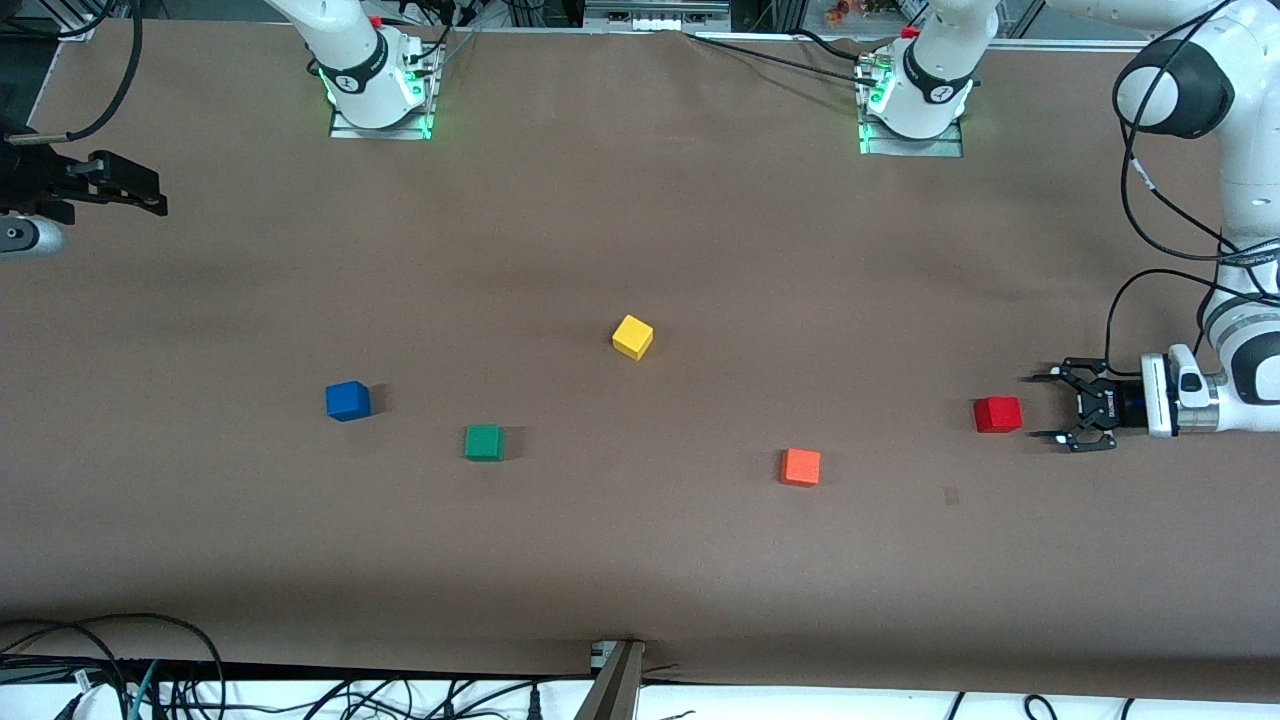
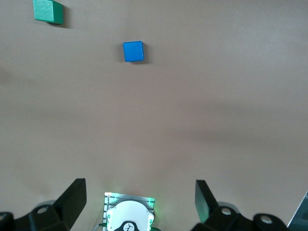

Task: Pass red block to right arm, stack on blue
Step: 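Lower the left gripper down beside the red cube, then close the left gripper on the red cube, then carry the red cube with the left gripper toward the table middle, then hold the red cube while the right gripper reaches toward it, then close the right gripper on the red cube held by the left gripper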

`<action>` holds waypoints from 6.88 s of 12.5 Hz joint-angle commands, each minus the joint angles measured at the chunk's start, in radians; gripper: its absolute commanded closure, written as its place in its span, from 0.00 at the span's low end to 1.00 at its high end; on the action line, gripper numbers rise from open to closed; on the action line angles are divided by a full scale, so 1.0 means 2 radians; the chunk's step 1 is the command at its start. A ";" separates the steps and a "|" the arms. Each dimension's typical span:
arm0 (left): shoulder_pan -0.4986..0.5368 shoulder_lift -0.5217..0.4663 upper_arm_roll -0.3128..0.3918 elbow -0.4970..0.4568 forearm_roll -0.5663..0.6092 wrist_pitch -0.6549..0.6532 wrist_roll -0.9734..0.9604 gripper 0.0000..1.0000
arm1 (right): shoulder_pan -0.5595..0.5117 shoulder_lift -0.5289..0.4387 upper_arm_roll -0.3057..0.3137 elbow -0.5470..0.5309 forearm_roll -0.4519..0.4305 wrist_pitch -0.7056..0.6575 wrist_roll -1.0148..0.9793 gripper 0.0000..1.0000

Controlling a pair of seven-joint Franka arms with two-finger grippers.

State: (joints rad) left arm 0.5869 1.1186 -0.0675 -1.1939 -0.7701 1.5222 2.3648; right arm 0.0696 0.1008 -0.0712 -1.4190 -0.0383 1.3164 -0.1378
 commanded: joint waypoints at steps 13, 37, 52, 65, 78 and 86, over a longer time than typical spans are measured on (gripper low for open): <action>-0.007 0.047 -0.012 0.016 -0.079 -0.032 0.077 0.00 | -0.003 0.004 0.000 0.008 0.001 -0.002 -0.006 0.00; -0.198 0.038 -0.152 0.010 -0.290 -0.088 -0.074 1.00 | -0.002 0.015 0.003 0.009 0.029 -0.001 -0.007 0.00; -0.461 -0.070 -0.191 0.018 -0.578 0.374 -0.076 1.00 | -0.032 0.174 0.000 -0.003 0.404 0.012 -0.042 0.00; -0.491 -0.081 -0.190 0.029 -0.607 0.424 -0.076 1.00 | 0.026 0.199 0.004 -0.019 0.564 0.127 -0.001 0.00; -0.491 -0.081 -0.191 0.030 -0.608 0.431 -0.076 1.00 | 0.071 0.203 0.004 -0.017 0.569 0.185 0.052 0.00; -0.491 -0.081 -0.190 0.029 -0.611 0.431 -0.075 1.00 | 0.087 0.209 0.004 -0.015 0.569 0.204 0.051 0.00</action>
State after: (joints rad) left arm -0.3812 0.9681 -0.4596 -1.1429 -1.9469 2.3663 2.2016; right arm 0.2302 0.5236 -0.0613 -1.4413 1.0780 1.7104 -0.0414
